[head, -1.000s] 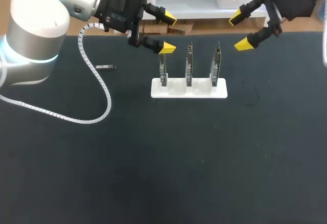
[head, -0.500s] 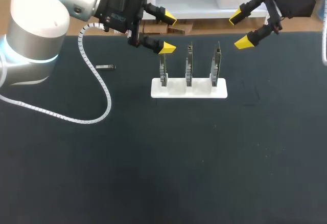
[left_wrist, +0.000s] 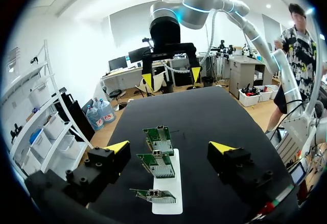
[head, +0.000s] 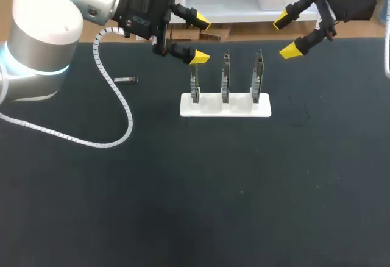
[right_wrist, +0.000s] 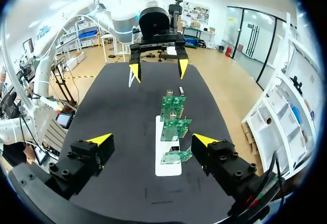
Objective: Pick up the optical module with the left hand, and insert it into the network port with the right hand.
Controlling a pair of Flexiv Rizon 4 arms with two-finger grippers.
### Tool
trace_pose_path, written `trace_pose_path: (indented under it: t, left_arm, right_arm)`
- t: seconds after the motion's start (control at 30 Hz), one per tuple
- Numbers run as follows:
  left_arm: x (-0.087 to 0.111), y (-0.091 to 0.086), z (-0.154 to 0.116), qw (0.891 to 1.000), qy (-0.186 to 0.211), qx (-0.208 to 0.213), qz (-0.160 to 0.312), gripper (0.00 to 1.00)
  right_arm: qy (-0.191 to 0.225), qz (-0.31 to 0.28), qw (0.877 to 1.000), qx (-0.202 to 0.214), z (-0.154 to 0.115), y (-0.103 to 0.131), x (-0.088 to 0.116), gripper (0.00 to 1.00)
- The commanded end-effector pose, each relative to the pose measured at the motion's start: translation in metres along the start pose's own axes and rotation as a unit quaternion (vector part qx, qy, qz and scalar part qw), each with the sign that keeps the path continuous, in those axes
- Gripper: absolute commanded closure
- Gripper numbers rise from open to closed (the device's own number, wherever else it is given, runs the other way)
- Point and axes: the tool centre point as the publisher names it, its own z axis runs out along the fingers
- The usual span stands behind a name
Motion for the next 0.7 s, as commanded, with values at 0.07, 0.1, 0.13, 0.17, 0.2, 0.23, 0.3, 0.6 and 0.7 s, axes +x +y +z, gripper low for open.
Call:
trace_pose_path:
  t: [0.07,0.1,0.13,0.17,0.2,0.23,0.3,0.6,0.7]
  left_arm:
    - [-0.0007,-0.0006,-0.0001,1.0,0.002,-0.001,-0.001,0.0]
    - [-0.0007,-0.0006,-0.0001,1.0,0.002,-0.001,-0.001,0.0]
    - [-0.0007,-0.0006,-0.0001,1.0,0.002,-0.001,-0.001,0.0]
    - [-0.0007,-0.0006,-0.0001,1.0,0.002,-0.001,-0.001,0.0]
    - [-0.0007,-0.0006,-0.0001,1.0,0.002,-0.001,-0.001,0.0]
    - [-0.0007,-0.0006,-0.0001,1.0,0.002,-0.001,-0.001,0.0]
    - [-0.0007,-0.0006,-0.0001,1.0,0.002,-0.001,-0.001,0.0]
    - [-0.0007,-0.0006,-0.0001,1.0,0.002,-0.001,-0.001,0.0]
    - [-0.0007,-0.0006,-0.0001,1.0,0.002,-0.001,-0.001,0.0]
  right_arm:
    - [0.005,0.001,1.0,0.004,-0.0095,0.0044,0.0035,0.0]
    - [0.005,0.001,1.0,0.005,-0.0114,0.0051,0.0041,0.0]
    - [0.008,0.001,1.0,0.006,-0.0127,0.0057,0.0045,0.0]
    - [0.008,0.001,1.0,0.007,-0.0137,0.0061,0.0046,0.0]
    - [0.009,0.001,1.0,0.007,-0.0142,0.0064,0.0046,0.0]
    - [0.01,-0.002,1.0,0.006,-0.0143,0.0066,0.0045,0.0]
    - [0.01,-0.002,1.0,0.005,-0.0137,0.0068,0.0041,0.0]
    - [0.022,-0.011,1.0,-0.015,-0.0086,0.0086,0.0004,0.0]
    - [0.022,-0.011,1.0,-0.015,-0.0086,0.0086,0.0004,0.0]
